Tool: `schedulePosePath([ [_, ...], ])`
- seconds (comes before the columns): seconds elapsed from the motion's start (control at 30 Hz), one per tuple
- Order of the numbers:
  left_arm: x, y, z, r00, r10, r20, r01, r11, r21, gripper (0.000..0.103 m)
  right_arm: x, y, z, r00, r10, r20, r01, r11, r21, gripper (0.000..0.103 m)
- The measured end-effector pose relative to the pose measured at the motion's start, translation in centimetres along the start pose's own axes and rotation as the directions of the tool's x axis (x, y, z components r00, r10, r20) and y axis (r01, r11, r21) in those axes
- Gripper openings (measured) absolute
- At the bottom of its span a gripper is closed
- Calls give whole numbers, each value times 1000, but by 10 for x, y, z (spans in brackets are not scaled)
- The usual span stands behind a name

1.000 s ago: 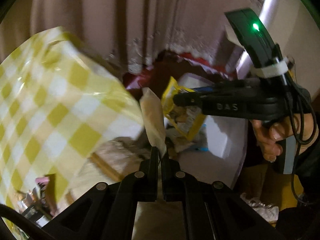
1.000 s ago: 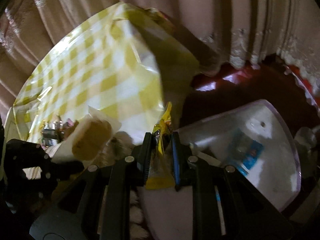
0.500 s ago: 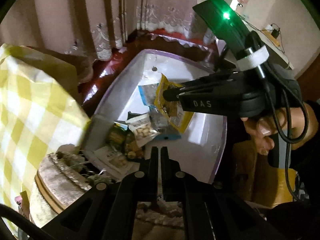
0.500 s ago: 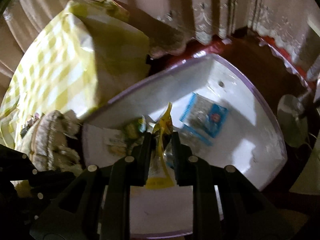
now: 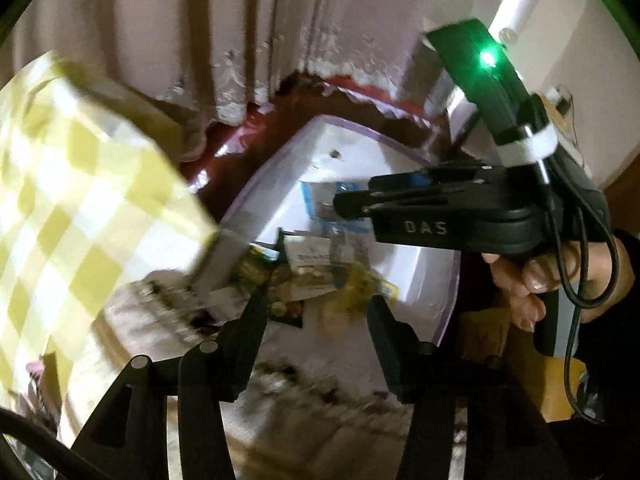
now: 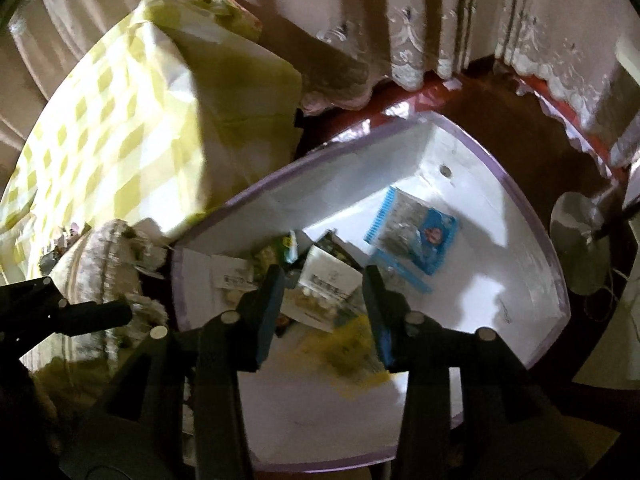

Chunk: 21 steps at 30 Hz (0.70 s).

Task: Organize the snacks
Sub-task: 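Open both tools to release the packets into the white box, then move both tools back over the remaining snacks on the table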

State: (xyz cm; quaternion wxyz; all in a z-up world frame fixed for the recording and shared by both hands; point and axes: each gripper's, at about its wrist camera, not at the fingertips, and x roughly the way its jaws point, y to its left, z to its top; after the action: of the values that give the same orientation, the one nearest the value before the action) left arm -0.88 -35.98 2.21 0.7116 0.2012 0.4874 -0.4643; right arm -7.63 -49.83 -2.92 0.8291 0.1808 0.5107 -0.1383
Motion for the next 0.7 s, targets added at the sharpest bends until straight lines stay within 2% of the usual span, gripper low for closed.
schedulePosePath([
  [0.13,-31,42,-21,997,44,64,-37,993,-114,53,-8,31,8,999,25,23,-24,998,-52,47],
  [0.27,-64,94,-56,987,130,97,-102,962,-255,53,-10,71,14,998,60,29,-56,989,-136,47],
  [0.4,-103,151,-108,967,235,102,-173,893,-415,53,-9,123,17,994,112,21,-104,965,-240,51],
  [0.47,-118,169,-131,957,274,99,-200,864,-462,53,-9,153,17,990,142,16,-131,947,-294,52],
  [0.53,-135,195,-161,943,323,78,-238,822,-518,53,-10,180,17,985,170,9,-156,926,-344,52],
  [0.7,-164,256,-236,912,410,-13,-322,694,-644,53,-14,259,7,971,241,-14,-216,845,-489,57],
])
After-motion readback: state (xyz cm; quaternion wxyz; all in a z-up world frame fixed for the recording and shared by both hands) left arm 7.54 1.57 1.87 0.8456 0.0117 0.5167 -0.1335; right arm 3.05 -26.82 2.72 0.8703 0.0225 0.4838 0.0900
